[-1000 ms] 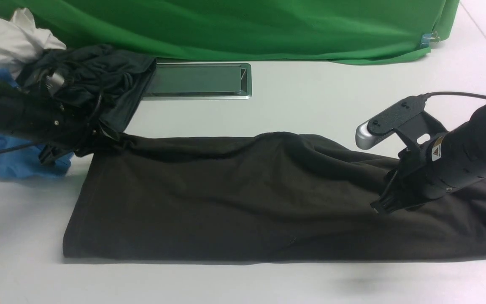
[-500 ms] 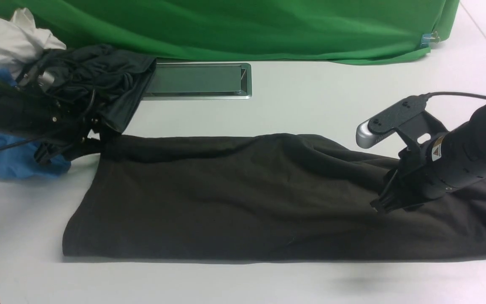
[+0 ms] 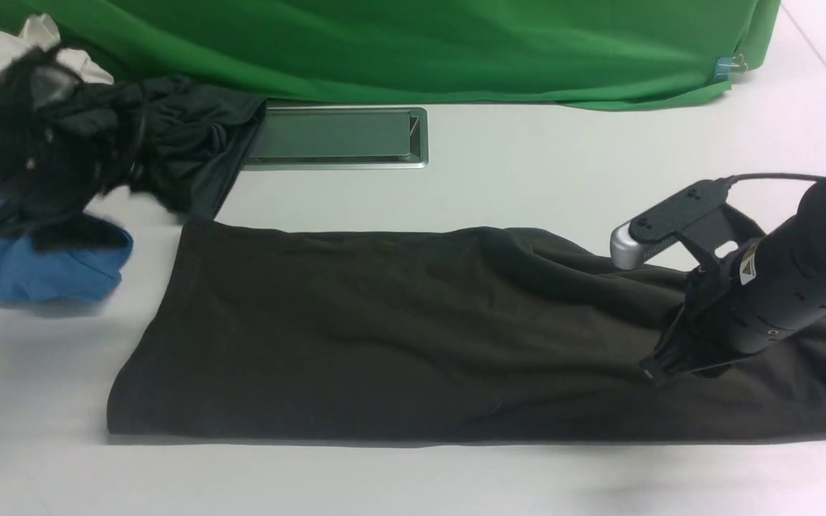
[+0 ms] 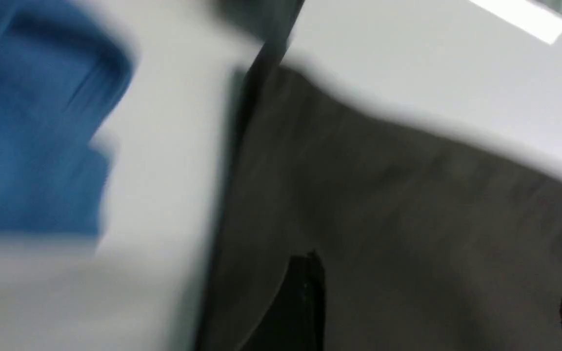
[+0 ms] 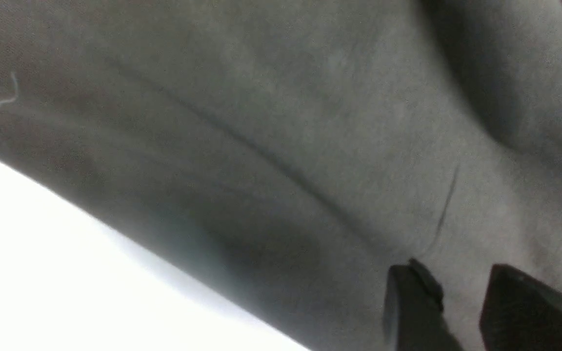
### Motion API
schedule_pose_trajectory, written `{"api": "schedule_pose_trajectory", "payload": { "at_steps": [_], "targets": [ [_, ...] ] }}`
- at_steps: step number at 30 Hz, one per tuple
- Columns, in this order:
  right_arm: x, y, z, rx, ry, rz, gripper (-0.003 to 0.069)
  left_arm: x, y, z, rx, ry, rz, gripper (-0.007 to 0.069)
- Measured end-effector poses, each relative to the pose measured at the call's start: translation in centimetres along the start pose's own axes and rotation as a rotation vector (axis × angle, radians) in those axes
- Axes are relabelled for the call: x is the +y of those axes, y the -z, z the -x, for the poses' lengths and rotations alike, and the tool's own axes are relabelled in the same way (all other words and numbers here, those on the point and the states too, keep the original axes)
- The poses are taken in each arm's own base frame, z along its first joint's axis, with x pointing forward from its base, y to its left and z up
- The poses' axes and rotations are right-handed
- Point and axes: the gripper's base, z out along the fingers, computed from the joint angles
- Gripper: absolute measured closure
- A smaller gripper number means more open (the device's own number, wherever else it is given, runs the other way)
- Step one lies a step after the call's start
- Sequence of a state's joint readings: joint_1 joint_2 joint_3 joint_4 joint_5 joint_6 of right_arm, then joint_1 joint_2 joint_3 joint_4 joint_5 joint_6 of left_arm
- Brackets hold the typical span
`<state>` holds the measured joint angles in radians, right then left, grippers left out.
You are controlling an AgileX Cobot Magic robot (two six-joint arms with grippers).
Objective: Fold a long-sleeved shirt on a white desktop.
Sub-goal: 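Grasp the waist and leg ends of the folded dark trousers and straighten them on the table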
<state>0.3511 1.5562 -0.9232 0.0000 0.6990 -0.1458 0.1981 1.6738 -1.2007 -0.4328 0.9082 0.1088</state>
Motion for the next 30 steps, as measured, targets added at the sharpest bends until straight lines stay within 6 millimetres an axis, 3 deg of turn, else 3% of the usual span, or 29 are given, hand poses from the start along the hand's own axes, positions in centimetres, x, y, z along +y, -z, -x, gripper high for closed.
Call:
{"api": "schedule_pose_trajectory", "payload": {
  "at_steps": [1, 4, 8, 17, 23, 25, 26, 27, 30],
  "targets": [
    [0.0, 0.1, 0.0, -0.004, 0.000, -0.001, 0.0421, -0.1, 0.1, -0.2, 0.005, -0.004, 0.009, -0.0069],
    [0.0, 1.1, 0.2, -0.056, -0.008, -0.008, 0.0421, 0.2, -1.3, -3.9, 0.114, -0.006, 0.156, -0.0066],
    [0.0, 2.4, 0.2, -0.098, -0.020, -0.013, 0.0421, 0.7, -3.4, -6.7, 0.171, 0.044, 0.200, -0.0055],
    [0.0, 4.4, -0.1, -0.152, -0.023, -0.021, 0.0421, 1.5, -6.5, -7.6, 0.226, 0.105, 0.193, -0.0008],
    [0.0, 4.7, -0.1, -0.158, -0.023, -0.021, 0.0421, 1.6, -7.5, -7.6, 0.266, 0.090, 0.170, 0.0130],
    [0.0, 4.7, -0.1, -0.158, -0.023, -0.021, 0.0421, 1.6, -7.9, -7.5, 0.281, 0.093, 0.168, 0.0239],
    [0.0, 4.7, -0.1, -0.158, -0.023, -0.021, 0.0421, 1.6, -7.9, -7.5, 0.281, 0.093, 0.167, 0.0258],
    [0.0, 4.7, -0.1, -0.158, -0.023, -0.021, 0.0421, 1.5, -8.0, -7.4, 0.280, 0.105, 0.159, 0.0338],
    [0.0, 4.7, -0.1, -0.158, -0.023, -0.021, 0.0421, 1.6, -7.9, -7.3, 0.276, 0.120, 0.149, 0.0436]
  ]
}}
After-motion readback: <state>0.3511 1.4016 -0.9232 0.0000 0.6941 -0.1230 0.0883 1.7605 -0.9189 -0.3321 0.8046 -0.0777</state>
